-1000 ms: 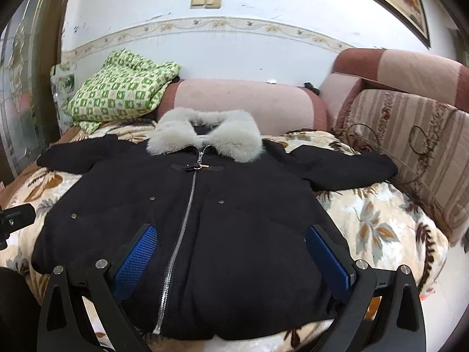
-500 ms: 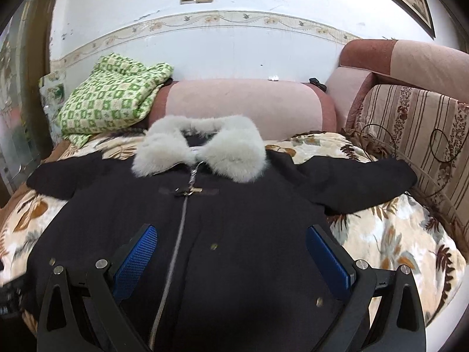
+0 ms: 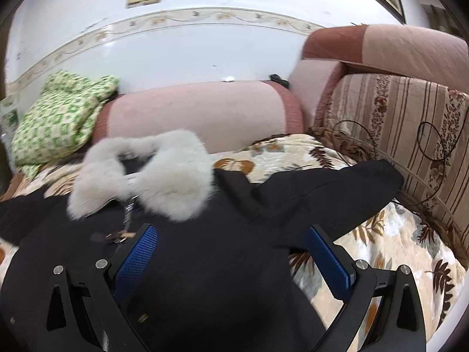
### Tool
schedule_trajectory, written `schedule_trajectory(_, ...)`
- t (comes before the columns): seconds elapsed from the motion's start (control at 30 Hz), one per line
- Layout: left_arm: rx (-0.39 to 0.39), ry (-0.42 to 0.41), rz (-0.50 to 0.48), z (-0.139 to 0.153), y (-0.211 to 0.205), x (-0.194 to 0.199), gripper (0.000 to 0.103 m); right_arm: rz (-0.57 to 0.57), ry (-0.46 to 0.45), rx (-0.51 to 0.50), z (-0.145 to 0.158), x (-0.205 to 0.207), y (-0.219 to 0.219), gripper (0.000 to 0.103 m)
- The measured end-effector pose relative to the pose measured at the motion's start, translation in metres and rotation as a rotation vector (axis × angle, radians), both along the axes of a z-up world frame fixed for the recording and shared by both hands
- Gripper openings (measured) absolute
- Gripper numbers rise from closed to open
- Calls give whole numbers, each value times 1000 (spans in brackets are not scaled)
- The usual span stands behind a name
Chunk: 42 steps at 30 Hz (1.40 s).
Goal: Fold large clothes
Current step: 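Grasp the coat sleeve cuff with the right gripper and lift it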
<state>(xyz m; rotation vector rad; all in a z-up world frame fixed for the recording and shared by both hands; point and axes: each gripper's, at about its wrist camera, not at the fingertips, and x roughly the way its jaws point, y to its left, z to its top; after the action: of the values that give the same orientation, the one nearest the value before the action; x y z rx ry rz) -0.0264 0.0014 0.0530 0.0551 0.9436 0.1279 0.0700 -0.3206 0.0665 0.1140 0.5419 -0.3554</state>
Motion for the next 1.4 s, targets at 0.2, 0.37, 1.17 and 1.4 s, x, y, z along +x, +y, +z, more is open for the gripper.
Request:
schedule_trajectory(0.2,19,25,-10,-9,-7,9,103,-92,39,66,-24,18,-52,102)
schedule_trajectory(0.37,-7,40,-34,-16,-15,15,103,-213,119,201,-48,28,-115,94)
schedule_trajectory(1.17,59,70,-67,-21,-34,28,103,-547,-34,575,-88,28,-298,21)
schedule_trajectory(1.4,49,62,-75,-19,-34,18,103,-480,-101,337,-27,40,-246,9)
